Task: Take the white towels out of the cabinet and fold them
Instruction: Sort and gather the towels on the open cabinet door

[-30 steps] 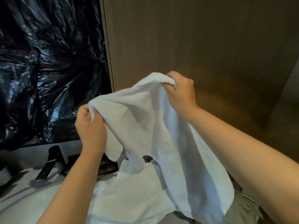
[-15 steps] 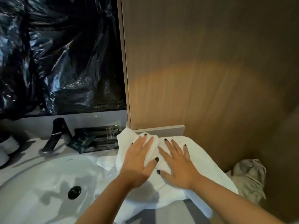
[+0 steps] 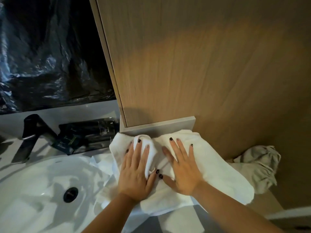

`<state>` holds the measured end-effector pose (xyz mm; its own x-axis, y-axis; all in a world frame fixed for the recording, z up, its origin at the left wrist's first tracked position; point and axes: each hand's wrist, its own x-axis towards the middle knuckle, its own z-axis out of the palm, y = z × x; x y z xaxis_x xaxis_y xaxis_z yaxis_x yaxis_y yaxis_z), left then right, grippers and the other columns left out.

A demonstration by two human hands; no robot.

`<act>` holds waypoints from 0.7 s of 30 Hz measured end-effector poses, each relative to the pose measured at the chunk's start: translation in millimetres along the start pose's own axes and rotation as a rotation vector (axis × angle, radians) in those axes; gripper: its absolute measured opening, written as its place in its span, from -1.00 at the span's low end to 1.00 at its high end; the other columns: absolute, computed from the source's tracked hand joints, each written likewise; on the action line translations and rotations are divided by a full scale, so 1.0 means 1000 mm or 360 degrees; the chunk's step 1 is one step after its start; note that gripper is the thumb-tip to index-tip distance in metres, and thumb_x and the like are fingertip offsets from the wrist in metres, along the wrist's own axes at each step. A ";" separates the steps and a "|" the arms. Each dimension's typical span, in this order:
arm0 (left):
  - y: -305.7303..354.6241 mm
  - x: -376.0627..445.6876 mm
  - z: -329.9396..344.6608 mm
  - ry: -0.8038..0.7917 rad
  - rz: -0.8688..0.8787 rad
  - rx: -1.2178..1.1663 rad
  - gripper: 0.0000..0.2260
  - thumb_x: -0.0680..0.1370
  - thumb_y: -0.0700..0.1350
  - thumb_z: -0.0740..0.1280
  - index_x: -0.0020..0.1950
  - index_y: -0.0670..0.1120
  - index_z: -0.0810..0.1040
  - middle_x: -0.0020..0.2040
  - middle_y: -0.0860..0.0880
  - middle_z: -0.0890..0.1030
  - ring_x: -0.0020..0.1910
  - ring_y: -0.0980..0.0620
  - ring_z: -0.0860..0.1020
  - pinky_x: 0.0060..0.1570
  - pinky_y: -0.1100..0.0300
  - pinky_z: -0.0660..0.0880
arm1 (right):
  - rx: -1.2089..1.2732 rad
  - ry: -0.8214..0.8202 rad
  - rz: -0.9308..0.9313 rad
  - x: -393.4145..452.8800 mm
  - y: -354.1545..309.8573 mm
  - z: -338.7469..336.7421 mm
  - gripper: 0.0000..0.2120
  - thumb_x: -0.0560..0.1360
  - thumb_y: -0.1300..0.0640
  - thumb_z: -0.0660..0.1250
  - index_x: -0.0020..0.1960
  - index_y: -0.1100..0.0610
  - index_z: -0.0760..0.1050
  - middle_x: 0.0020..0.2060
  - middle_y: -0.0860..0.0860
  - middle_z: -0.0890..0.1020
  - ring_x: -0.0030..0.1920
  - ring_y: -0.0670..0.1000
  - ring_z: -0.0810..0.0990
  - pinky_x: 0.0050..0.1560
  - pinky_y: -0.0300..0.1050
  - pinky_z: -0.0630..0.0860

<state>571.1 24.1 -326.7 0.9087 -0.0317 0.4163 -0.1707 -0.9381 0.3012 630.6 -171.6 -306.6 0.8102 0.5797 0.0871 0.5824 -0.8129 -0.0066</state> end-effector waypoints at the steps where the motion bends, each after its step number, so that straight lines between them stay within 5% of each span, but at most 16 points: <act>1: -0.001 0.000 0.001 0.0006 0.0003 -0.0013 -0.33 0.62 0.26 -0.01 0.63 -0.07 -0.03 0.63 -0.14 0.01 0.59 -0.22 0.03 0.56 -0.03 -0.11 | 0.0002 0.0004 -0.0004 0.001 0.001 0.001 -0.21 0.50 -0.44 -0.15 0.58 0.01 -0.02 0.55 0.16 0.18 0.52 0.26 0.19 0.34 0.36 0.11; 7: 0.000 -0.001 0.002 -0.0009 -0.0057 0.0004 -0.32 0.61 0.27 0.00 0.63 -0.04 -0.05 0.63 -0.10 -0.02 0.60 -0.18 -0.01 0.56 -0.02 -0.13 | 0.0001 -0.0007 -0.0049 0.001 0.002 0.001 -0.18 0.48 -0.39 0.03 0.58 0.01 -0.05 0.57 0.18 0.11 0.55 0.27 0.09 0.42 0.43 0.15; 15: 0.024 -0.016 -0.009 -0.0044 -0.0180 0.0046 -0.34 0.62 0.20 0.03 0.63 0.00 -0.15 0.63 -0.08 -0.06 0.61 -0.12 -0.09 0.56 -0.05 -0.10 | 0.0128 -0.0087 -0.0004 -0.018 -0.003 -0.012 -0.24 0.58 -0.31 -0.04 0.49 -0.13 -0.49 0.51 -0.03 -0.43 0.53 0.08 -0.42 0.50 0.20 -0.31; 21: 0.062 -0.021 -0.031 -0.0091 -0.0376 -0.0065 -0.42 0.65 -0.07 0.15 0.62 -0.11 0.01 0.59 0.00 -0.15 0.59 -0.02 -0.17 0.56 -0.12 -0.10 | 0.0197 -0.0065 -0.0083 -0.064 0.011 -0.039 -0.32 0.65 -0.16 -0.02 0.60 0.09 -0.25 0.58 0.02 -0.27 0.52 0.02 -0.43 0.53 0.08 -0.33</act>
<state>529.9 -23.0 -290.4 0.9450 0.1663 0.2817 0.0347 -0.9073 0.4191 582.6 -219.3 -272.9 0.7792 0.6247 0.0501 0.6254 -0.7700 -0.1262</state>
